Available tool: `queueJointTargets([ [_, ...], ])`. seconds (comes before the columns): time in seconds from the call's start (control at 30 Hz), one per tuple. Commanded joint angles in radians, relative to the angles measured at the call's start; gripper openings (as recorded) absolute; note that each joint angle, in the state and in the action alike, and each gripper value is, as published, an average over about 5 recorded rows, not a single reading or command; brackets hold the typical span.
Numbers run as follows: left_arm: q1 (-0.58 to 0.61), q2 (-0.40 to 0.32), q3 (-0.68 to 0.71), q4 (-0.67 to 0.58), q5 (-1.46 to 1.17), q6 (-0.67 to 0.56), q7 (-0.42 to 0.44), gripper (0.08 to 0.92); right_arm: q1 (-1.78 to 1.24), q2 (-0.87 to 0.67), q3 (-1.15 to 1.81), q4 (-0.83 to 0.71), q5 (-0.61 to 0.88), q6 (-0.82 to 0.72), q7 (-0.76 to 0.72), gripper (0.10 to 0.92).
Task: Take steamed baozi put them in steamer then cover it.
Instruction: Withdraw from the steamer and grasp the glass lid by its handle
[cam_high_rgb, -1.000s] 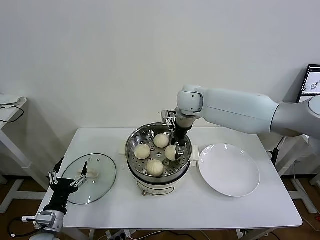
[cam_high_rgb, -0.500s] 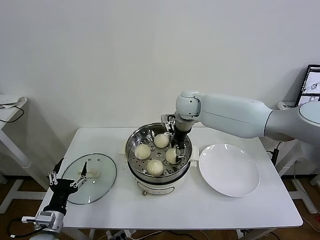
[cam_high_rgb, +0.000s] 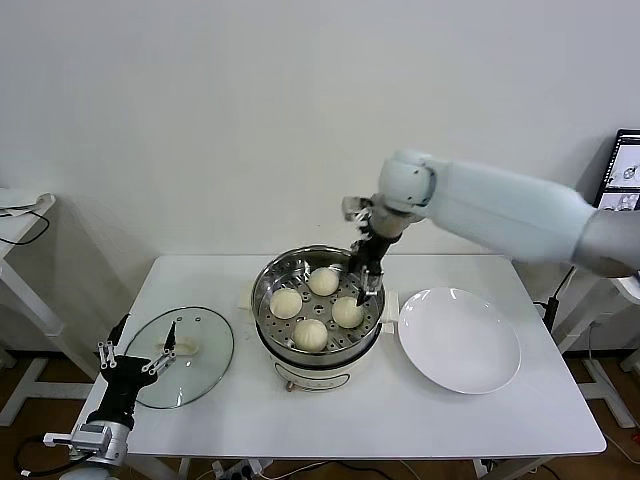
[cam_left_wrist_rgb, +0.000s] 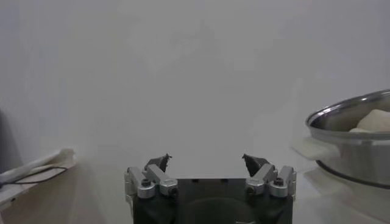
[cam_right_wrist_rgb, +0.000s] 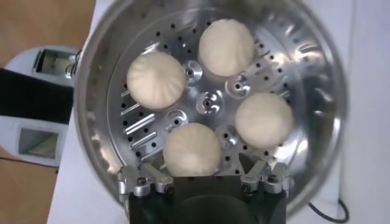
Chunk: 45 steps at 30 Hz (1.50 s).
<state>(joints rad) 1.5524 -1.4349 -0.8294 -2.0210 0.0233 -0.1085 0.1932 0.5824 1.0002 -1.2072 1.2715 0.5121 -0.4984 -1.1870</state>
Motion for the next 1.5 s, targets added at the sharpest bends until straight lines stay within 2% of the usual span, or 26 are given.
queueJointTargets([
  [0.03, -0.002, 0.000, -0.005, -0.020, -0.012, 0.026, 0.011, 0.823, -0.134, -0.330, 0.350, 0.126, 0.087, 0.040, 0.080, 0.823],
  [0.27, -0.014, 0.009, -0.008, -0.046, -0.011, 0.048, 0.007, 0.823, -0.531, -0.557, 0.755, 0.284, 0.259, 0.223, 0.516, 0.823],
  [0.4, -0.029, 0.003, 0.002, -0.044, -0.014, 0.023, -0.017, 0.823, -0.851, -0.634, 1.038, 0.385, 0.340, 0.343, 0.764, 0.823],
  [0.5, -0.041, -0.002, 0.015, -0.039, -0.013, 0.000, -0.036, 0.823, -1.120, -0.630, 1.276, 0.457, 0.384, 0.403, 0.921, 0.823],
  [0.63, -0.044, -0.001, 0.032, -0.043, -0.010, -0.008, -0.045, 0.823, -1.447, -0.538, 1.579, 0.529, 0.372, 0.459, 1.062, 0.823],
  [0.87, -0.044, 0.008, 0.048, -0.040, -0.008, -0.017, -0.050, 0.823, -1.836, -0.254, 1.885, 0.646, 0.214, 0.576, 1.166, 0.823],
  [1.23, -0.052, 0.008, 0.072, 0.003, 0.065, -0.033, -0.082, 0.823, -2.077, 0.107, 1.891, 0.707, 0.014, 0.809, 1.220, 0.823],
  [1.37, -0.047, 0.010, 0.076, 0.024, 0.177, -0.046, -0.106, 0.823, -2.123, 0.187, 1.875, 0.702, -0.009, 0.849, 1.221, 0.823],
  [1.5, -0.040, 0.020, 0.067, 0.075, 0.432, -0.113, -0.155, 0.823, -2.142, 0.240, 1.857, 0.694, -0.018, 0.863, 1.220, 0.823],
])
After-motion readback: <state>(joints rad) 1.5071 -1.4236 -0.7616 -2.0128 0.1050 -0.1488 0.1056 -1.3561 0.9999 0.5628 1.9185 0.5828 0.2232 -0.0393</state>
